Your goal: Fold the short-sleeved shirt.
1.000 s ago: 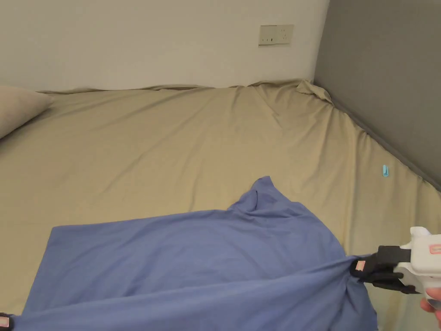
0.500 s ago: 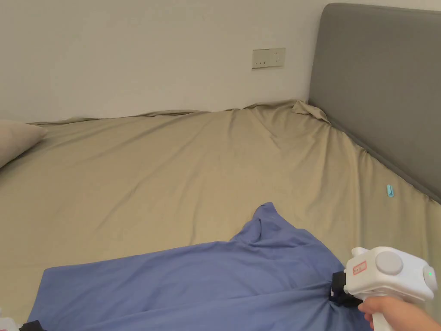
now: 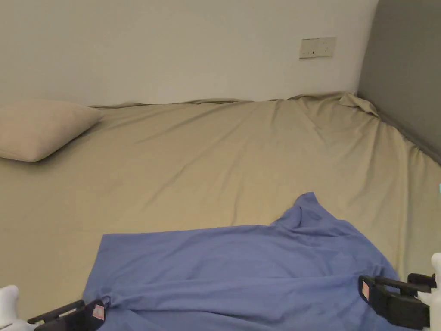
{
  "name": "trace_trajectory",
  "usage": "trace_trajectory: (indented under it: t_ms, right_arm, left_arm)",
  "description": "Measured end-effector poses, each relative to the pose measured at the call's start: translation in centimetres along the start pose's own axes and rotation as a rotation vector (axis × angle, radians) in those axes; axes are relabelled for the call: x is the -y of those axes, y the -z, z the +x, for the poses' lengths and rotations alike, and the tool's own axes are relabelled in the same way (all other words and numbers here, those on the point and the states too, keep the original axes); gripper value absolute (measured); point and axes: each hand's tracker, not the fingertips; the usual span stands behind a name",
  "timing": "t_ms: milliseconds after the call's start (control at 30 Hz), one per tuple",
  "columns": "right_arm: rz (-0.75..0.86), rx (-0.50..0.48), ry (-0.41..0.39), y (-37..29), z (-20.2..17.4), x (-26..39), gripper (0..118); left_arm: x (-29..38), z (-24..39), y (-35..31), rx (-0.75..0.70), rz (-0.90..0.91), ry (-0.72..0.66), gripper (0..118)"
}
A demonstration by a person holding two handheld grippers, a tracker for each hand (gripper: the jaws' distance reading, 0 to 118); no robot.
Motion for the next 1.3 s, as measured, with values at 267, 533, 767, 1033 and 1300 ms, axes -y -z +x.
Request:
trace_trajectory:
  t_ms: [267, 533, 767, 1033, 1300]
  right_arm:
    - [-0.083, -0.116, 0.061, -2.6, -3.9, 6.2, 2]
    - [-0.071, -0.101, -0.029, -3.7, -5.8, 3.4, 2]
    - [-0.101, -0.038, -0.030, -3.3, -3.9, 3.7, 2]
    - [-0.195, 0.102, -0.082, 1.5, 5.6, 2.5, 10]
    - [-0.422, 0.197, -0.145, 12.5, 10.6, 2.1, 114]
  left_arm:
    - [6.2, -3.0, 3.9, -0.074, -0.144, -0.065, 0]
    - [0.9, -3.0, 13.6, -0.365, -0.245, 0.255, 116]
    - [1.2, -3.2, 15.0, -0.295, -0.214, 0.137, 28]
    - [0.7, -3.3, 8.3, -0.086, -0.168, 0.009, 6]
    - [0.4, -1.7, 6.9, -0.090, -0.196, 0.055, 6]
